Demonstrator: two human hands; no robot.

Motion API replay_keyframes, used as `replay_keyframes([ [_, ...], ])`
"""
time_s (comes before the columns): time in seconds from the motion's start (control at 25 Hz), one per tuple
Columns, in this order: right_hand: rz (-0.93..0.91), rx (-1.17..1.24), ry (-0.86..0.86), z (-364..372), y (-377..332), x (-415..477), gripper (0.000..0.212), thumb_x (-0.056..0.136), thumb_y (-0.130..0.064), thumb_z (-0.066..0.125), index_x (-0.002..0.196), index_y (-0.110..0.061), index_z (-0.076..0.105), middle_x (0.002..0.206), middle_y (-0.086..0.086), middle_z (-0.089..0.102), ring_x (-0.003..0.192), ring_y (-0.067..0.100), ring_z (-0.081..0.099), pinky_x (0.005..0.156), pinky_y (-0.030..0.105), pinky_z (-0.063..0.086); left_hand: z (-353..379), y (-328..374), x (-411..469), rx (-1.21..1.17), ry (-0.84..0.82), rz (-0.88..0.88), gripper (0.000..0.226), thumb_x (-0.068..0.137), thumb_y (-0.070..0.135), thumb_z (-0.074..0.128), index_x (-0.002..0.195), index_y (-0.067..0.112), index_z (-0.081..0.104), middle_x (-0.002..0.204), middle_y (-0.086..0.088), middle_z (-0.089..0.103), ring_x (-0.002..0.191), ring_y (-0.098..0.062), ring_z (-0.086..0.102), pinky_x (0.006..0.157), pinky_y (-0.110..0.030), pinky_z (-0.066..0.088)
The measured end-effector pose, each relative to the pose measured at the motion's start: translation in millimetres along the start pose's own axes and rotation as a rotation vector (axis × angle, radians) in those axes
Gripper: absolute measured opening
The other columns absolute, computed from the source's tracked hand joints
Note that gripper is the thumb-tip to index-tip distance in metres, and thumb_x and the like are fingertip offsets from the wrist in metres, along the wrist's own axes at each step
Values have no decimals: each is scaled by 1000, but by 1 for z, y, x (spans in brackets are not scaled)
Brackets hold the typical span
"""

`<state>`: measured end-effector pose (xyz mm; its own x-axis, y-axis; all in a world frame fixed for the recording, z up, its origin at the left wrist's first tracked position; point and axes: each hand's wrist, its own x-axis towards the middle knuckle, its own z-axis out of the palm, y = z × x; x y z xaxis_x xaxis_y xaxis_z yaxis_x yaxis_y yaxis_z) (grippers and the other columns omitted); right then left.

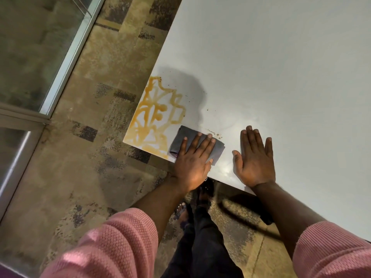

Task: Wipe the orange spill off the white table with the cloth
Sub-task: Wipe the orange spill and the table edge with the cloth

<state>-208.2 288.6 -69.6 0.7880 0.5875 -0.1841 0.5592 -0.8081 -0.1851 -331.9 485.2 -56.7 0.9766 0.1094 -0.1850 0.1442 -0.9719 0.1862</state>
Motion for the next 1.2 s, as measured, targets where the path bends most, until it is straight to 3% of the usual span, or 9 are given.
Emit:
replay_keyframes([
  [0.2,-1,13,10,-1,-2,-1,69,106,-46,26,164,-10,20,173,9,12,161,25,8,128,56,3,-6,11,31,-1,4,-90,67,104,38,40,163,17,18,171,-2,16,158,-28,11,125,-59,14],
  [0.32,-1,13,12,0,-1,-2,69,106,-46,27,164,-10,20,173,9,12,161,25,8,128,56,3,1,22,6,-29,-5,-114,68,103,36,39,163,16,14,172,-1,11,159,-27,7,126,-57,14],
  [0.52,-2,8,15,0,0,-1,69,106,-46,28,164,-9,22,173,9,12,161,24,7,128,57,5,11,38,-32,-46,-10,-79,66,102,36,42,162,17,22,171,0,14,159,-25,9,124,-57,20],
  [0.72,-12,26,7,-1,1,0,69,106,-45,27,164,-11,20,174,8,11,161,23,6,128,56,3,-4,35,25,-22,-29,-46,65,103,38,41,162,18,22,171,-1,19,158,-26,11,125,-58,15],
  [0.92,7,31,1,-1,0,-1,68,105,-44,28,166,-14,16,174,5,7,161,20,1,129,54,0,-19,19,86,-36,31,-123,62,103,35,40,161,17,26,169,-2,26,156,-30,20,123,-58,19],
  [1.2,2,21,8,-2,1,-2,68,105,-44,28,165,-11,20,174,7,10,161,22,4,128,55,2,2,30,-20,-84,46,-205,60,103,35,40,160,18,30,166,-1,33,154,-28,28,122,-55,28],
])
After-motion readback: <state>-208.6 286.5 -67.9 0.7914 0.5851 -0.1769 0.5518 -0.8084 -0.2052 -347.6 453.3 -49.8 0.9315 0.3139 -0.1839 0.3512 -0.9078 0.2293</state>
